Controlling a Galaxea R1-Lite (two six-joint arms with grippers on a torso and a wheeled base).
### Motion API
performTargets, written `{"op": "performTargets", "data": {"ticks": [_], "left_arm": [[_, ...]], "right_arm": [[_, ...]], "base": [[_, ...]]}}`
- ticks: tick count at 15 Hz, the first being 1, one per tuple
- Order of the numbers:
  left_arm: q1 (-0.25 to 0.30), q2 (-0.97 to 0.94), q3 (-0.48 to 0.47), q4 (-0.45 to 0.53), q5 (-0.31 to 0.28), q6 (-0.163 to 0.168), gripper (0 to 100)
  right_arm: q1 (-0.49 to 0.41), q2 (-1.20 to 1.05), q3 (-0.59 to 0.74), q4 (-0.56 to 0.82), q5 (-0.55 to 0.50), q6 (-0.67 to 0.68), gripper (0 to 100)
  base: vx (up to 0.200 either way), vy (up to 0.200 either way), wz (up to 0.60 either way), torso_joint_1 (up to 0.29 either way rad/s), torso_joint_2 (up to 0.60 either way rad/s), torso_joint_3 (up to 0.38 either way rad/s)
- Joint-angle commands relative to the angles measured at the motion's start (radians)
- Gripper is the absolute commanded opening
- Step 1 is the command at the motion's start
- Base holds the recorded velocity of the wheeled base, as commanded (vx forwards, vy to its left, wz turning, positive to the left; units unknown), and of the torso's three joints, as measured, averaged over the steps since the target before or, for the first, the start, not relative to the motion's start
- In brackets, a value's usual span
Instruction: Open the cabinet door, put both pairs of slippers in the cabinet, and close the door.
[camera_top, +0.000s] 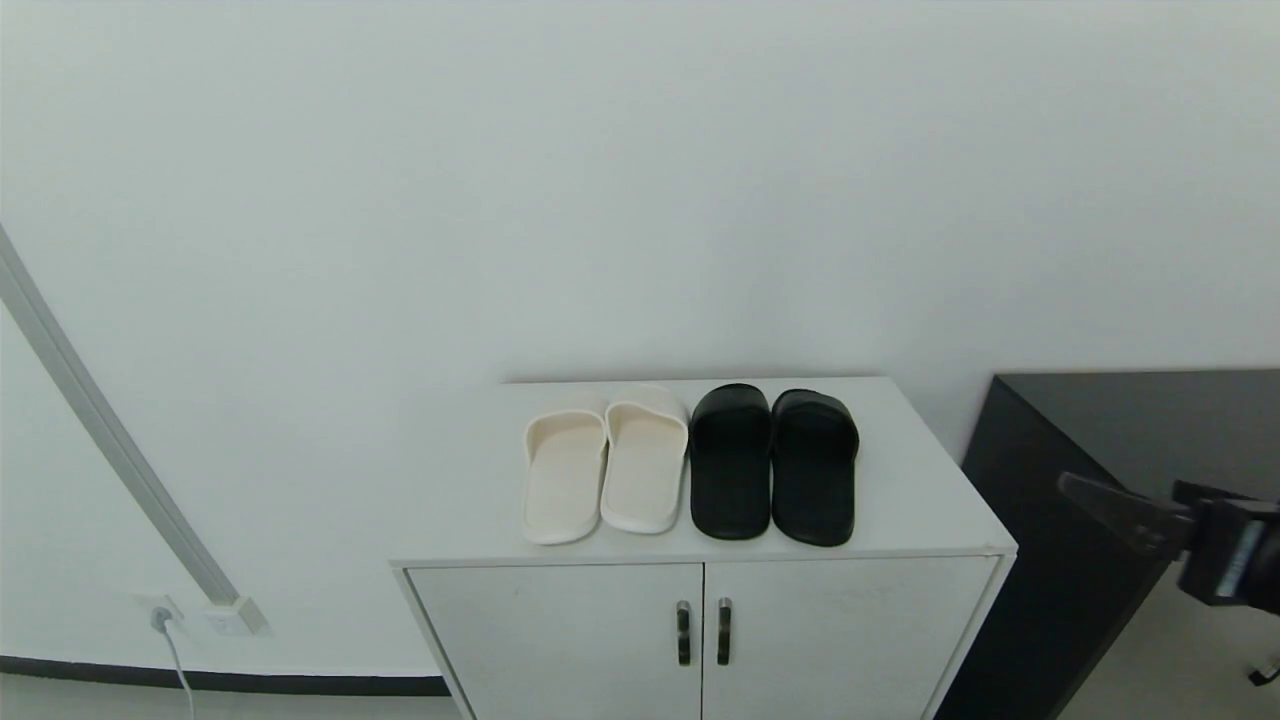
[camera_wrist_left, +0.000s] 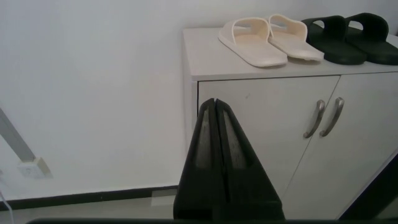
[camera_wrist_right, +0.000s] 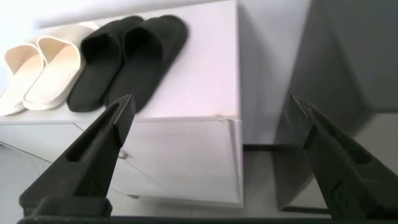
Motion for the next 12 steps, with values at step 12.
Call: {"op": "performTargets", "data": {"ticks": [12], "left_arm": [[0.0,0.001,0.0,0.0,0.0,0.0,0]], "right_arm": [[0.229,0.729,-0.626,-0.053,-0.209,0.056,100]], "base": [[0.0,0.0,0.0,0.0,0.0,0.0]]}}
